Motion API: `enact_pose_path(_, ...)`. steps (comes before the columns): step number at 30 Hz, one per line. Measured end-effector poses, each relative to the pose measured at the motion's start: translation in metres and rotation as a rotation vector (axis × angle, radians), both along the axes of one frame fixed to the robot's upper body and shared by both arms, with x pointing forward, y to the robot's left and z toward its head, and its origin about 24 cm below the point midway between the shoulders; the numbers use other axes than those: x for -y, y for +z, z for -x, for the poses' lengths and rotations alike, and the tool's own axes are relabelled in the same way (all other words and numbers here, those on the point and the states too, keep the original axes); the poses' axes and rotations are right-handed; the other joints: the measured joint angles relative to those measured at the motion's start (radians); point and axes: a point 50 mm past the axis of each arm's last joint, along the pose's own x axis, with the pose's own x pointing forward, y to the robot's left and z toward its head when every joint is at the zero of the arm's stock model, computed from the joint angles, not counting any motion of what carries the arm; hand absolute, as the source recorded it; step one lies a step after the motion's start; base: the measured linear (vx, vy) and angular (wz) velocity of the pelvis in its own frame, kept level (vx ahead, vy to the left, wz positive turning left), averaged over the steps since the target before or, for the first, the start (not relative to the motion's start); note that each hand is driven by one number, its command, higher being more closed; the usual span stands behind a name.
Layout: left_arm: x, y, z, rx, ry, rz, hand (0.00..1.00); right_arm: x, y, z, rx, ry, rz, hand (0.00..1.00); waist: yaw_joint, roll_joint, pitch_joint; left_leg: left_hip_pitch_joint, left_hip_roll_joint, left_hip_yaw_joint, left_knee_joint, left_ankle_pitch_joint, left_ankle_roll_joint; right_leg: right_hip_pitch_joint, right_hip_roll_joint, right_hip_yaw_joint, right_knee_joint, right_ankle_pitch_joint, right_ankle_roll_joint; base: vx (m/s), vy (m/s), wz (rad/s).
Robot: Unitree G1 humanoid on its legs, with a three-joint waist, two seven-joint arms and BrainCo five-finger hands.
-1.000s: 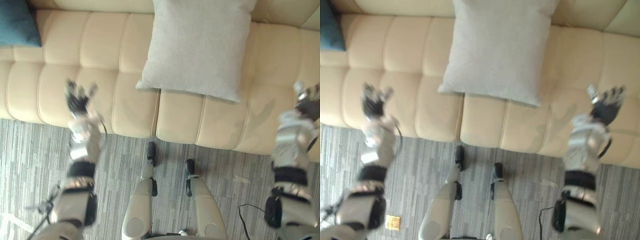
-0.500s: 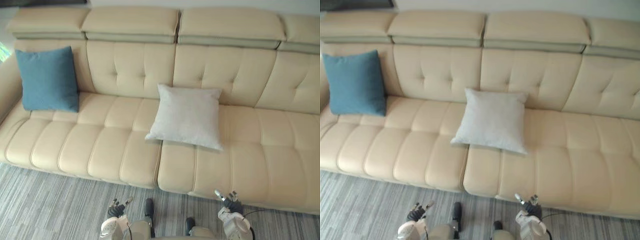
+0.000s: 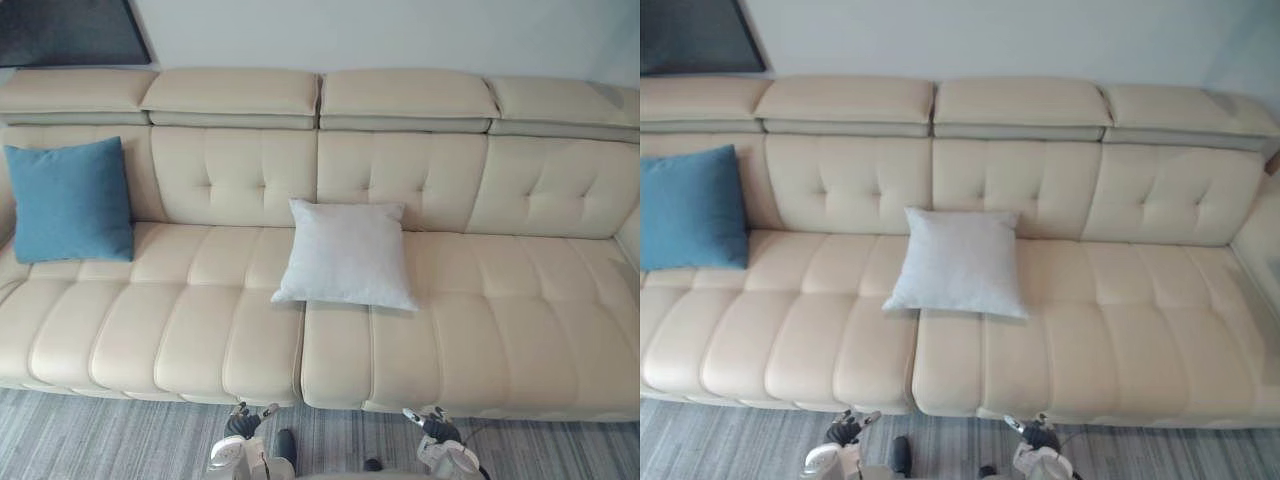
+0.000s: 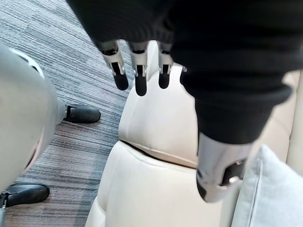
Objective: Pick up cushions and gather them together orderly.
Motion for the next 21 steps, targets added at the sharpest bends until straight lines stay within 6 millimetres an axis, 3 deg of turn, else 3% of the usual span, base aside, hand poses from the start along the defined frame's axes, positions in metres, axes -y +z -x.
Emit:
enact_pose_path(3,-0.004,0.001,0.0,0.002,0.011,-0.013,0.0,-0.003,-0.003,0.006,-0.028,0.05,0.016,0.0,-0.001,-0.016,-0.01,-0.064,0.004,-0.038,0.103,0.002,-0.001,-0.026,-0.096,-0.044,0.434,-0.063,0.043,-0.07,-0.125,0.38)
enact_pose_path(5,-0.007,0.002,0.0,0.007,0.03,-0.018,0.0,-0.003,-0.003,0.006,-0.029,0.051,0.015,0.0,0.007,-0.038,-0.024,-0.124,0.007,-0.057,0.158,0.013,-0.017,0.024,-0.131,-0.016,0.469,-0.034,0.077,-0.19,-0.261,0.32)
enact_pose_path(6,-0.007,0.003,-0.002,0.014,0.049,-0.015,0.0,-0.001,-0.002,0.003,-0.025,0.051,0.022,0.0,0.02,-0.039,-0.03,-0.162,0.024,-0.067,0.187,0.029,-0.037,0.071,-0.115,-0.011,0.359,-0.056,0.086,-0.26,-0.281,0.13)
enact_pose_path(7,-0.005,0.003,-0.001,0.011,0.052,-0.009,0.0,0.002,-0.002,0.003,-0.027,0.049,0.03,0.0,0.024,-0.022,-0.034,-0.17,0.038,-0.068,0.184,0.043,-0.038,0.083,-0.098,-0.027,0.319,-0.079,0.068,-0.3,-0.275,-0.11)
enact_pose_path(9,0.008,-0.001,0.002,-0.01,0.029,0.009,0.0,0.015,0.0,0.004,-0.028,0.026,0.067,0.0,0.04,0.056,-0.032,-0.192,0.098,-0.063,0.18,0.071,-0.025,0.145,-0.035,-0.106,0.152,-0.136,0.017,-0.28,-0.207,-0.17)
enact_pose_path(11,0.011,-0.002,0.005,-0.022,0.021,0.012,0.0,0.02,-0.003,0.012,-0.055,0.016,0.082,0.0,0.035,0.075,-0.026,-0.194,0.104,-0.064,0.159,0.091,-0.036,0.14,-0.024,-0.129,0.147,-0.167,0.01,-0.27,-0.131,0.04)
enact_pose_path(12,0.015,-0.003,0.008,-0.031,0.03,0.018,0.0,0.024,-0.005,0.02,-0.082,0.007,0.091,0.0,0.022,0.089,-0.029,-0.192,0.116,-0.065,0.121,0.06,-0.058,0.129,-0.017,-0.177,0.143,-0.173,-0.002,-0.3,-0.103,0.11)
enact_pose_path(13,0.014,-0.003,0.008,-0.031,0.032,0.015,0.0,0.023,-0.006,0.022,-0.092,0.002,0.088,0.0,0.02,0.084,-0.028,-0.19,0.114,-0.063,0.108,0.033,-0.085,0.128,-0.025,-0.193,0.13,-0.174,-0.009,-0.27,-0.058,-0.05)
enact_pose_path(14,0.005,0.0,0.001,-0.012,0.031,-0.008,0.0,0.02,-0.007,0.024,-0.101,-0.031,0.07,0.0,0.024,0.036,-0.018,-0.205,0.086,-0.049,0.142,-0.015,-0.097,0.13,-0.073,-0.218,0.056,-0.186,-0.06,-0.16,-0.026,-0.31)
enact_pose_path(15,0.001,0.002,-0.004,0.007,0.034,-0.02,0.0,0.019,-0.007,0.022,-0.097,-0.034,0.067,0.0,0.031,0.016,-0.007,-0.219,0.072,-0.052,0.225,-0.01,-0.085,0.13,-0.092,-0.221,0.024,-0.195,-0.063,-0.16,-0.064,-0.58)
enact_pose_path(16,0.0,0.002,-0.005,0.007,0.033,-0.021,0.0,0.021,-0.007,0.021,-0.096,-0.032,0.073,0.0,0.028,0.021,0.001,-0.244,0.058,-0.072,0.403,-0.051,-0.056,0.127,-0.097,-0.214,-0.002,-0.186,-0.042,-0.21,-0.02,-0.41)
enact_pose_path(17,0.0,0.001,-0.002,-0.013,0.031,-0.021,0.0,0.021,-0.008,0.024,-0.107,-0.033,0.072,0.0,0.011,0.023,0.004,-0.243,0.053,-0.062,0.497,-0.146,-0.005,0.123,-0.108,-0.216,-0.005,-0.173,-0.039,-0.23,0.039,-0.24)
enact_pose_path(18,-0.001,0.001,-0.002,-0.013,0.032,-0.022,0.0,0.021,-0.01,0.03,-0.125,-0.036,0.069,0.0,0.01,0.02,0.005,-0.242,0.053,-0.063,0.545,-0.183,0.002,0.125,-0.115,-0.217,-0.004,-0.17,-0.036,-0.21,0.135,-0.1)
enact_pose_path(20,-0.002,0.001,0.0,-0.009,0.036,-0.023,0.0,0.021,-0.013,0.043,-0.168,-0.039,0.063,0.0,0.012,0.011,0.004,-0.225,0.064,-0.069,0.788,-0.292,-0.01,0.136,-0.131,-0.191,-0.01,-0.153,-0.006,-0.11,0.234,-0.34)
enact_pose_path(21,0.001,-0.001,0.003,-0.024,0.037,-0.012,0.0,0.024,-0.013,0.042,-0.165,-0.046,0.067,0.0,0.006,0.032,-0.009,-0.184,0.082,-0.072,0.793,-0.37,-0.034,0.132,-0.122,-0.166,-0.026,-0.133,0.025,-0.08,0.369,-0.33)
